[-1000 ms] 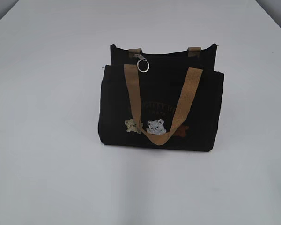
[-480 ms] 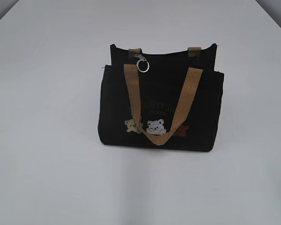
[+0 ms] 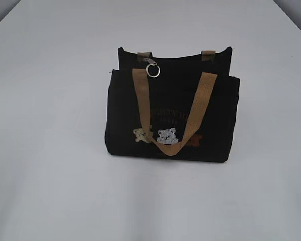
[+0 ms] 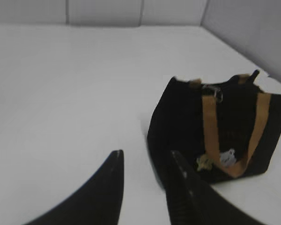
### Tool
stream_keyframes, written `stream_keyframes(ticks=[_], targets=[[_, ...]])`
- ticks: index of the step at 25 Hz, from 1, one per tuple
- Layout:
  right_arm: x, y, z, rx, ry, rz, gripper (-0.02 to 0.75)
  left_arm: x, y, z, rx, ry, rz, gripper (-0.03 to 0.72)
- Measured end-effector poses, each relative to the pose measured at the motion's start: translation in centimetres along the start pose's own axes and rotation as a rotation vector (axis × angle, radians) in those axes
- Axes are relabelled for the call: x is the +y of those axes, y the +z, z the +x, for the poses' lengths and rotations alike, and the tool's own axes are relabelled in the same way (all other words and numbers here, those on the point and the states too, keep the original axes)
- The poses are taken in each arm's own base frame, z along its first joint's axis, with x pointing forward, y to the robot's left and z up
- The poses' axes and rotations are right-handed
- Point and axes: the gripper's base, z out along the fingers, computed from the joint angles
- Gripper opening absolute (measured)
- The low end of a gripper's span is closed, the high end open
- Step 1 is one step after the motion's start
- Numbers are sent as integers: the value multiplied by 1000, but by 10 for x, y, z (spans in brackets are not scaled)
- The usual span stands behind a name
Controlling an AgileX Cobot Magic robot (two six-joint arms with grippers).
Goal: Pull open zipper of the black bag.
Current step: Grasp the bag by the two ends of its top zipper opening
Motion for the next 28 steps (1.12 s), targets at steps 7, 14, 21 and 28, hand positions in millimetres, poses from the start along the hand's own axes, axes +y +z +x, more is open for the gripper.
stream_keyframes(ticks=[7, 14, 21, 28], targets=[[0, 0, 0, 0, 0, 0, 363, 16, 123, -16, 26, 199, 268, 347], [0, 0, 0, 0, 0, 0, 363, 18, 233, 44, 118, 357, 588, 414], [1, 0, 0, -4, 8, -16, 363, 5, 297, 68, 187, 381, 707, 478], [6, 1, -5, -8, -40, -80, 363, -13, 345, 68, 187, 439, 734, 470]])
